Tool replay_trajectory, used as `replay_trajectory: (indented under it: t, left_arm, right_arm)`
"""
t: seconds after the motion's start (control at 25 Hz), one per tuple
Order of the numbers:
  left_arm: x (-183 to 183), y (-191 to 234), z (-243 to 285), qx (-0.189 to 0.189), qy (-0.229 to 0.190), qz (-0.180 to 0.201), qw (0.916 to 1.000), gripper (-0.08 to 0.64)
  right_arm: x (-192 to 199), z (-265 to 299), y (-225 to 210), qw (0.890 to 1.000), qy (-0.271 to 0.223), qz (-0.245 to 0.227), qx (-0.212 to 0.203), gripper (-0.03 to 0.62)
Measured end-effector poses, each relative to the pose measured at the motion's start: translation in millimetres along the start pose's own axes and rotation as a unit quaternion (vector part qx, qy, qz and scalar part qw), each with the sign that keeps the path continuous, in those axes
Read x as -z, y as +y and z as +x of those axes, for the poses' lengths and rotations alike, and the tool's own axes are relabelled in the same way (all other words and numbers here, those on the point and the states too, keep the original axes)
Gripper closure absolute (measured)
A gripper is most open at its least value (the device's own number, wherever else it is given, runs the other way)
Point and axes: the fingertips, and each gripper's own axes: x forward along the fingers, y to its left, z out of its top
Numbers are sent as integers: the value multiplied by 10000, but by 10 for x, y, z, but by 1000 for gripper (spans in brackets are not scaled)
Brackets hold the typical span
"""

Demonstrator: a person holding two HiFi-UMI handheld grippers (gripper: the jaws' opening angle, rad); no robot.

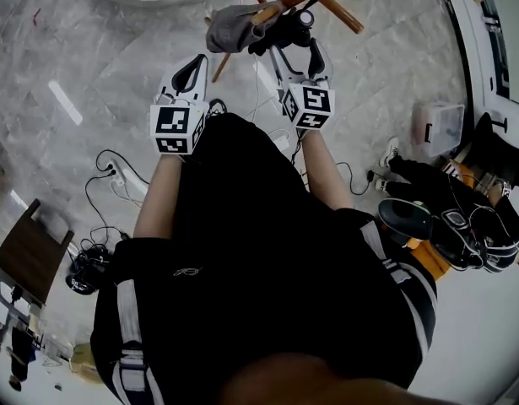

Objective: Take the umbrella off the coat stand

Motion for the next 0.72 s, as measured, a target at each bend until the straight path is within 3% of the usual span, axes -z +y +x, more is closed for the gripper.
replay_trajectory:
  t: [0.32, 0.72]
  left_arm:
    - [52, 166, 90, -218, 46, -29, 9997, 561]
    - [96, 197, 134, -300, 100, -94, 9995, 560]
  right_arm:
    - [143, 347, -41, 9976, 289, -375, -513, 199]
    - [302, 616, -106, 9955, 496, -499, -632, 215]
